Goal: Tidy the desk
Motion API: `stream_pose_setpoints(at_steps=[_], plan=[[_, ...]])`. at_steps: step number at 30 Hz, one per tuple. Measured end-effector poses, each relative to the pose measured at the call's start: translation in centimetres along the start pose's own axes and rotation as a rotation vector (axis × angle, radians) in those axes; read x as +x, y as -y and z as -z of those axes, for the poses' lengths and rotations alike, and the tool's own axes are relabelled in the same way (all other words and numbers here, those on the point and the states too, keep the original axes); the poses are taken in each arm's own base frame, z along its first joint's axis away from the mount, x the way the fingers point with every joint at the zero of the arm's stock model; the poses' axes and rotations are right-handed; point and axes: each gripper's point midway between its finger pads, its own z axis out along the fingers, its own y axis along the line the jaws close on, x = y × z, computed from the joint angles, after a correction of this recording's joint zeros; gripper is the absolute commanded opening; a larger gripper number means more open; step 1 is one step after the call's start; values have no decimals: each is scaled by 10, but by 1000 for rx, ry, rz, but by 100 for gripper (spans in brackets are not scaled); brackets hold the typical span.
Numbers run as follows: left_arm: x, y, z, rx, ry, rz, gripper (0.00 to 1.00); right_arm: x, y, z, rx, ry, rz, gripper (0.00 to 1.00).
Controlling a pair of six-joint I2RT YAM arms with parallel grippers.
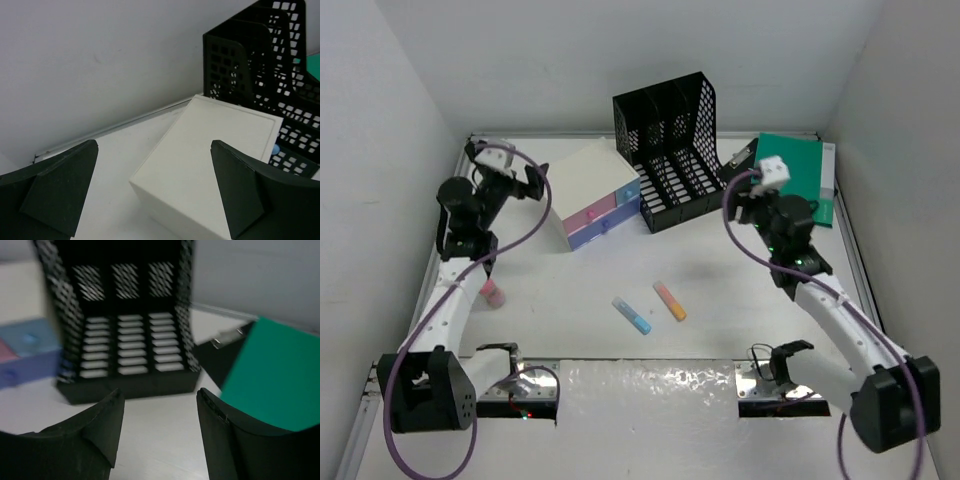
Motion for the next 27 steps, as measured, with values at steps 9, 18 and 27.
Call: stream_pose_setpoints(at_steps=[9,18,27], plan=[[10,-18,-61,36,-263,139,90,-42,-166,-58,-240,-122,98,46],[110,-16,-86,26,-559,236,89,74,-237,-130,-389,-443,173,41],[131,-8,-88,32,-615,190,89,78,-240,-141,-337,-416,168,41]])
